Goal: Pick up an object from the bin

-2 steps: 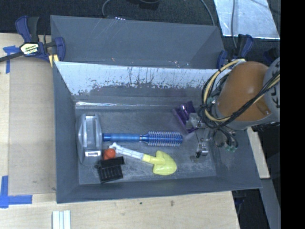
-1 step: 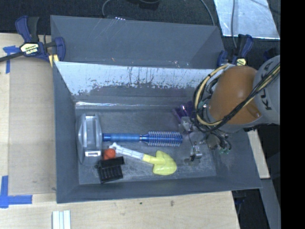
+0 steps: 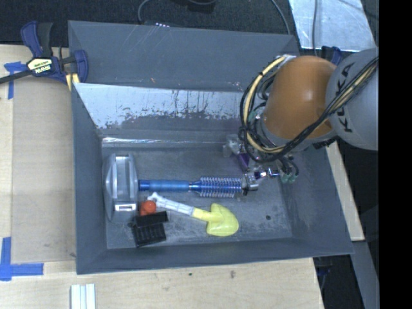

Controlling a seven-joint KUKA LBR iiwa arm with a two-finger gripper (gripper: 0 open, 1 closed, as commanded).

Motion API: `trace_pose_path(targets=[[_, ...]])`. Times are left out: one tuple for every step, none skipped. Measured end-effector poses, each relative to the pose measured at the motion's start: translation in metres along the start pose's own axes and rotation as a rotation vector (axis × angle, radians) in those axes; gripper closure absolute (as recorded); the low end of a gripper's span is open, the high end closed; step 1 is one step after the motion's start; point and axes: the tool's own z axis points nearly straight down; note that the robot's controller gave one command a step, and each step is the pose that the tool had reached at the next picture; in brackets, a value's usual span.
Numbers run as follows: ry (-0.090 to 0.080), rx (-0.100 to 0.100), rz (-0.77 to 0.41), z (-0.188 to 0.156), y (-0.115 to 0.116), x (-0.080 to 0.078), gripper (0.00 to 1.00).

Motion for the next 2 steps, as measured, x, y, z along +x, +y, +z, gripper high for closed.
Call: trace_pose_path(targets=[[-0.003, -0.001, 0.056, 0.051, 0.005, -0.004, 0.0], [-0.002, 0.002, -0.016, 0.082, 0.031, -0.026, 1.0]])
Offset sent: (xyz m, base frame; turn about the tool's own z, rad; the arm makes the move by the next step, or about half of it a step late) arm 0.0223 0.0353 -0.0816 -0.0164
